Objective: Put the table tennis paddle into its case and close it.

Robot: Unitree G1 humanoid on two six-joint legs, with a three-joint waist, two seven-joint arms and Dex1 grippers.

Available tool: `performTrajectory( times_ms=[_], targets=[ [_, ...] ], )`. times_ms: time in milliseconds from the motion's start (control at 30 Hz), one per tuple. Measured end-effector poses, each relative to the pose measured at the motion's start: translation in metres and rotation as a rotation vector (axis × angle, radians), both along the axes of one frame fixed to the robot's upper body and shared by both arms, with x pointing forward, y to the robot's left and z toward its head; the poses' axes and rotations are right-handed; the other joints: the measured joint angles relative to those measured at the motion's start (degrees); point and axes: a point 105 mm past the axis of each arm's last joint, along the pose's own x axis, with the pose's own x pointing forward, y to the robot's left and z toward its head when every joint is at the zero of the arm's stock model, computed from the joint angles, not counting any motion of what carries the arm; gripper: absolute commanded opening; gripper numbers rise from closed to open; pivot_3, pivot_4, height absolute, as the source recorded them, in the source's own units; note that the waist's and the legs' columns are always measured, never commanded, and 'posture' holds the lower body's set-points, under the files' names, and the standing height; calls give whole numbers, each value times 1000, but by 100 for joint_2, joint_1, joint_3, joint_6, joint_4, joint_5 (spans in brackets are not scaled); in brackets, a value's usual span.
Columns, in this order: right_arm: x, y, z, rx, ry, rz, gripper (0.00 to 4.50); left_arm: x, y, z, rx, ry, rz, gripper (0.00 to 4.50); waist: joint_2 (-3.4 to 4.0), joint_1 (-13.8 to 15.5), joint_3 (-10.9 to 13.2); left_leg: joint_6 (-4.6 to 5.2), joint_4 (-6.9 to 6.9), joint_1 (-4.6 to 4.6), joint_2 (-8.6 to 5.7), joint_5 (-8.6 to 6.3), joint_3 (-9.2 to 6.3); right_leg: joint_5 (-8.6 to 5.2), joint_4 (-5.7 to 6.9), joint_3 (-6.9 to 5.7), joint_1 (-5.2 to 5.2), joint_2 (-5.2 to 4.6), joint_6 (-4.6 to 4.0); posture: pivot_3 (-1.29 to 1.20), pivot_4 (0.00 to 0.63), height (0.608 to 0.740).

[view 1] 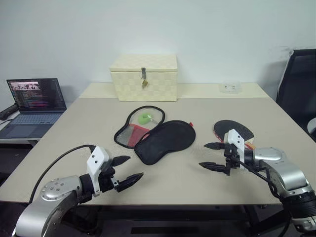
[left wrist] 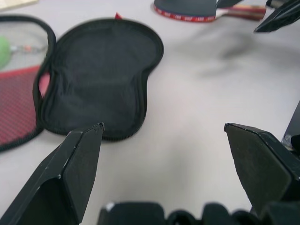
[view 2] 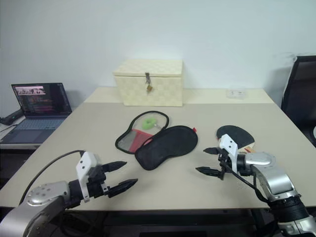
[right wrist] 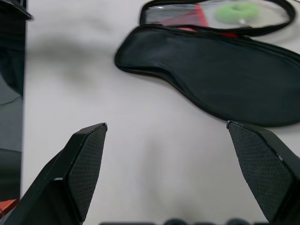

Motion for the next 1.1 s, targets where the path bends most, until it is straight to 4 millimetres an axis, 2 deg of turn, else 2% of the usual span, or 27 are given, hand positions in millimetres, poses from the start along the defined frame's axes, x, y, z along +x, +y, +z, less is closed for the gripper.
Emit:
performTrajectory(
  times_ms=[233, 367, 467, 667, 767, 900, 1100],
  targets=[
    [-7, 1, -6, -3, 13, -31, 4500, 17, -2, -6, 17, -19, -25, 4489, -1, 9, -1, 0, 2, 0, -3, 0, 1, 0, 0, -2, 2, 0, 0, 0, 150, 740],
    [-15, 2, 11, 26, -21, -55, 4500, 33, -13, -8, 35, -17, -134, 4489, -2, 18, -1, 0, 2, 0, -6, 0, 4, 0, 0, -6, 3, 1, 1, 0, 150, 740],
    [-24, 0, 18, 36, -28, -78, 4500, 47, -14, -15, 76, 7, -192, 4489, -3, 18, -2, 0, 2, -2, -12, 0, 8, 0, 0, -11, 3, 4, 1, 0, 150, 740],
    [-28, 6, 21, 67, -38, -111, 4500, 77, -13, -24, 203, -16, -290, 4489, -4, -18, -2, 1, 1, -6, -16, 0, 18, 1, 1, -6, -3, 8, 5, 0, 150, 740],
    [-29, 8, 22, 75, -42, -107, 4500, 89, -24, -28, 245, -33, -355, 4489, -6, 3, -3, 1, 4, -15, -26, 1, 16, 3, 1, -14, -4, 11, 8, 0, 150, 740],
    [-28, 6, 22, 79, -48, -125, 4500, 88, -24, -45, 333, 6, -447, 4489, -6, -6, -3, 3, 4, -17, -29, 0, 17, 4, -2, -11, -6, 8, 12, 0, 150, 740],
    [-27, 2, 20, 81, -50, -161, 4500, 85, -22, -48, 353, 22, -508, 4489, -7, -20, -4, 3, 5, -13, -26, 0, 14, 4, 6, -9, -6, 10, 12, 0, 150, 740]
  ],
)
